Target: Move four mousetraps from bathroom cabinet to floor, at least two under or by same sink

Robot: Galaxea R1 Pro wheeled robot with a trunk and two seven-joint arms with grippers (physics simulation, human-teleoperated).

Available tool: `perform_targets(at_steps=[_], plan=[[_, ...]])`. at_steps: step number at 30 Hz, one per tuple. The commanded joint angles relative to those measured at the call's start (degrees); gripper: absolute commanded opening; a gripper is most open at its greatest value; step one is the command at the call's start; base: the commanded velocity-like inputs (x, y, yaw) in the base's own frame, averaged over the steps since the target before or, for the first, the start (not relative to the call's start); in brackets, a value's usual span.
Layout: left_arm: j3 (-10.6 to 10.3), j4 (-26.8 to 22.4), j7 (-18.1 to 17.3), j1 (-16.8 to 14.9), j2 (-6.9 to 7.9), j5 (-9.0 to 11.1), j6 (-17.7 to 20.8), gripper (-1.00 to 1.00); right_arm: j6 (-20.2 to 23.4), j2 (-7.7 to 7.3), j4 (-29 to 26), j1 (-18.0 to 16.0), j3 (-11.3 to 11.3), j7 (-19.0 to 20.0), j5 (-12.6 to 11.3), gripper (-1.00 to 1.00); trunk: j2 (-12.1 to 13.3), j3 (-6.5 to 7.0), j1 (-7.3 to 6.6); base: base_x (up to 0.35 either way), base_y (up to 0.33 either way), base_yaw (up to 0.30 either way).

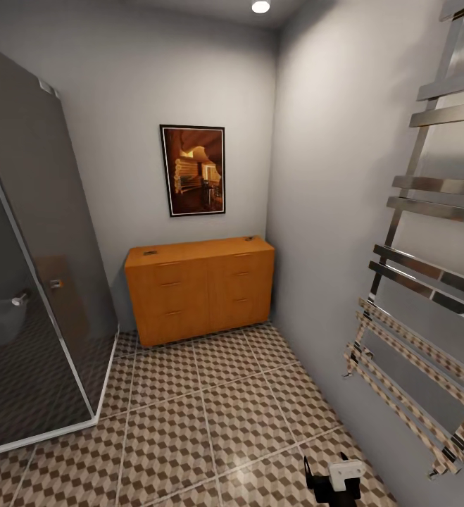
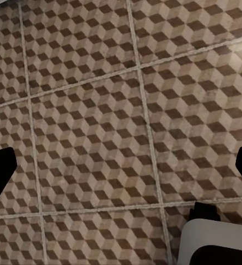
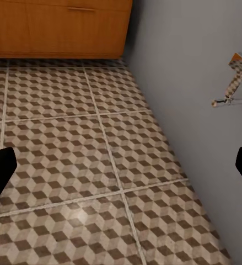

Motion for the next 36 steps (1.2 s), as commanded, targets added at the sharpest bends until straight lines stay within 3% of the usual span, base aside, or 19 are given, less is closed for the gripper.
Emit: perform_targets(at_steps=[1,36], plan=[[-0.34,0.15,0.05,-0.04,-0.02,0.23,-0.22,1.00,-0.03,-0.01,0.03,-0.02,0.47,-0.53,0.12,1.00,-0.06,-0.05,0.02,0.000,0.000,0.000],[-0.34,0.15,0.10,-0.04,-0.23,0.27,-0.21,1.00,0.00,0.00,0.03,-0.02,0.47,-0.53,0.12,1.00,-0.06,-0.05,0.02,0.000,0.000,0.000]])
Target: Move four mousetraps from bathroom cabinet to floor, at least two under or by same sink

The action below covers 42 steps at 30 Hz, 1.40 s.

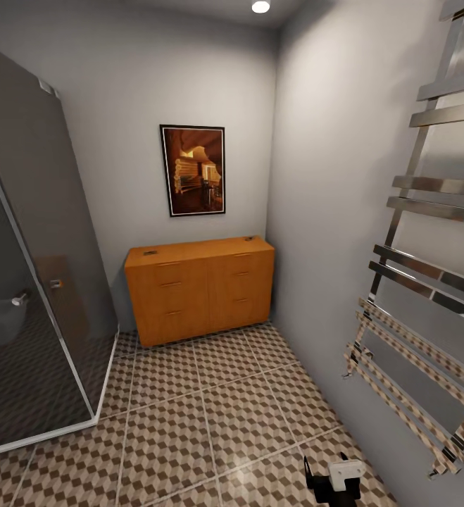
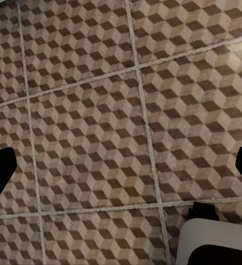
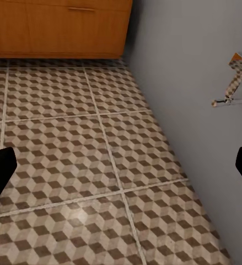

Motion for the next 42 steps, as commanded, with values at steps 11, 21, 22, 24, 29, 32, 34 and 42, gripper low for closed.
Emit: perform_targets(at_steps=[11,21,22,24,29,32,34,42], plan=[[-0.34,0.15,-0.02,-0.04,-0.04,0.22,-0.24,1.00,-0.03,-0.02,0.03,-0.02,0.47,-0.53,0.12,1.00,-0.06,-0.05,0.02,0.000,0.000,0.000],[-0.34,0.15,-0.03,-0.04,-0.05,0.22,-0.30,1.00,-0.05,-0.02,0.03,-0.02,0.47,-0.53,0.12,1.00,-0.06,-0.05,0.02,0.000,0.000,0.000],[-0.34,0.15,-0.01,-0.04,-0.07,0.22,-0.29,1.00,-0.05,-0.02,0.03,-0.02,0.47,-0.53,0.12,1.00,-0.06,-0.05,0.02,0.000,0.000,0.000],[-0.31,0.15,0.02,-0.04,-0.16,0.22,-0.22,1.00,-0.06,-0.01,0.03,-0.02,0.47,-0.53,0.12,1.00,-0.06,-0.05,0.02,0.000,0.000,0.000],[-0.27,0.15,0.00,-0.04,-0.18,0.22,-0.28,1.00,-0.06,-0.01,0.03,-0.02,0.47,-0.53,0.12,1.00,-0.06,-0.05,0.02,0.000,0.000,0.000],[-0.32,0.15,0.02,-0.04,0.10,0.22,-0.23,1.00,-0.06,0.01,0.03,-0.02,0.47,-0.53,0.12,1.00,-0.06,-0.05,0.02,0.000,0.000,0.000],[-0.33,0.15,0.01,-0.04,0.03,0.20,-0.21,1.00,-0.06,0.07,0.03,-0.02,0.47,-0.53,0.12,1.00,-0.06,-0.05,0.02,0.000,0.000,0.000],[-0.26,0.07,0.04,-0.04,-0.76,0.21,-0.33,1.00,0.00,0.05,0.03,-0.02,0.47,-0.54,0.12,1.00,-0.06,-0.05,0.02,0.000,0.000,0.000]])
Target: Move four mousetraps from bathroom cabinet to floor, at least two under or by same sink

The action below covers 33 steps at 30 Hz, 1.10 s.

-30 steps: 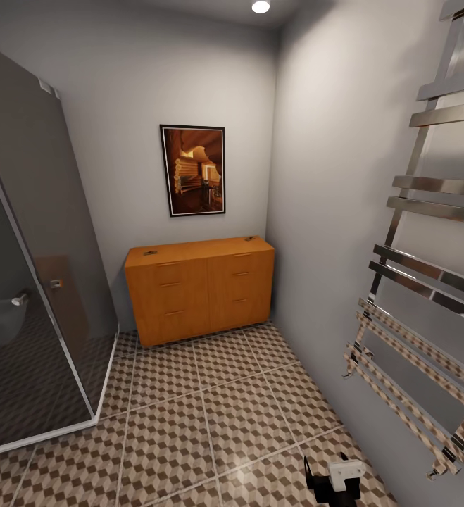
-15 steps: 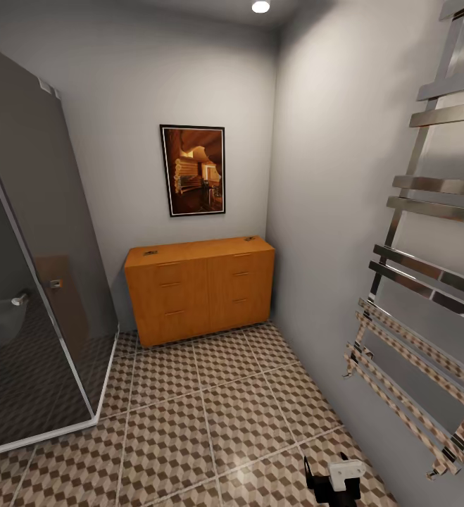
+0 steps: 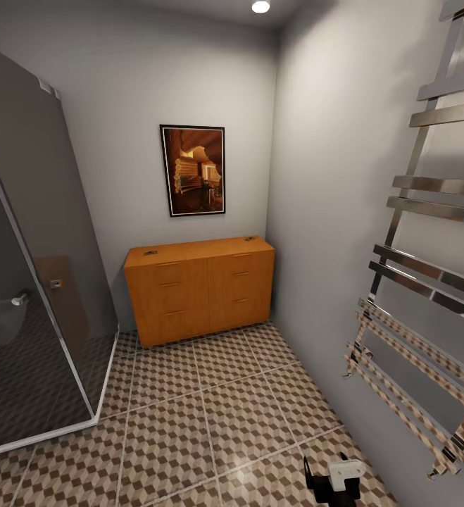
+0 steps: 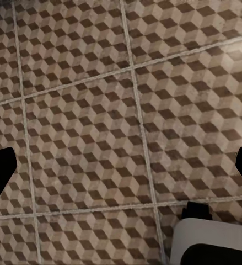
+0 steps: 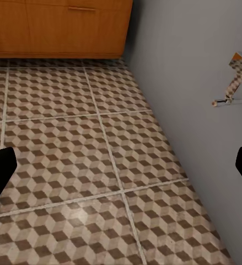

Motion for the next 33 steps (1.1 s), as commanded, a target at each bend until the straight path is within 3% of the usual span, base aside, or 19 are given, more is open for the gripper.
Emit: perform_targets(at_steps=[1,33], plan=[[-0.34,0.15,0.02,-0.04,-0.18,0.23,-0.24,1.00,-0.04,0.02,0.03,-0.02,0.47,-0.53,0.12,1.00,-0.06,-0.05,0.02,0.000,0.000,0.000],[-0.34,0.07,-0.04,-0.04,-0.53,0.19,-0.68,1.00,-0.09,-0.05,0.03,-0.02,0.47,-0.52,0.12,1.00,-0.06,-0.05,0.02,0.000,0.000,0.000]])
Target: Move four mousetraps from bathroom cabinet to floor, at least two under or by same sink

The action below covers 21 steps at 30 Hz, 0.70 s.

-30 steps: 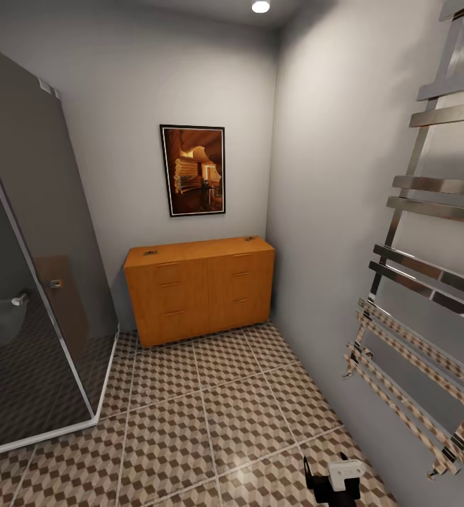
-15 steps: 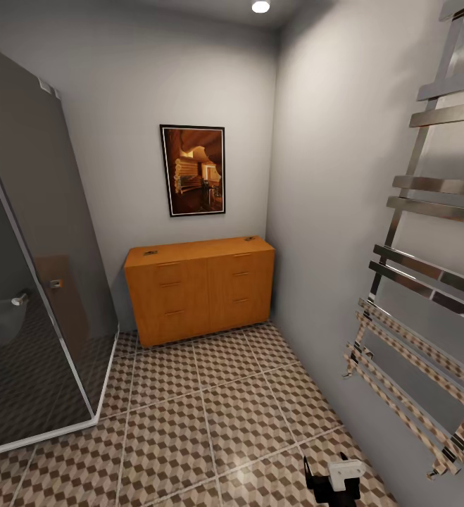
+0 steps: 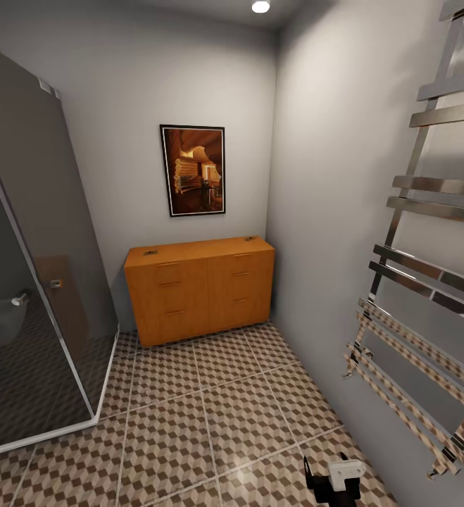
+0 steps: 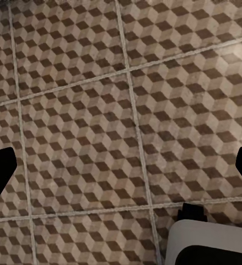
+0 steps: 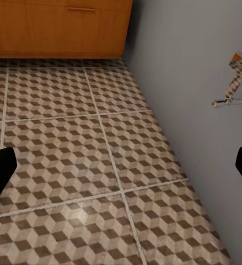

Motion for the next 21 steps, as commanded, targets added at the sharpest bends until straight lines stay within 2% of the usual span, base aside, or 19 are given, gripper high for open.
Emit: perform_targets(at_steps=[1,15,21], plan=[[-0.34,0.14,0.04,-0.04,-0.04,0.22,-0.22,1.00,-0.03,-0.01,0.03,-0.02,0.48,-0.53,0.12,1.00,-0.06,-0.05,0.02,0.000,0.000,0.000],[-0.34,0.10,0.03,-0.04,-0.39,0.26,-0.15,1.00,-0.03,0.02,0.03,-0.02,0.48,-0.53,0.12,1.00,-0.06,-0.05,0.02,0.000,0.000,0.000],[-0.34,-0.10,0.04,-0.04,-1.70,0.22,-0.18,1.00,-0.04,0.01,0.03,-0.02,0.48,-0.53,0.12,1.00,-0.06,-0.05,0.02,0.000,0.000,0.000]])
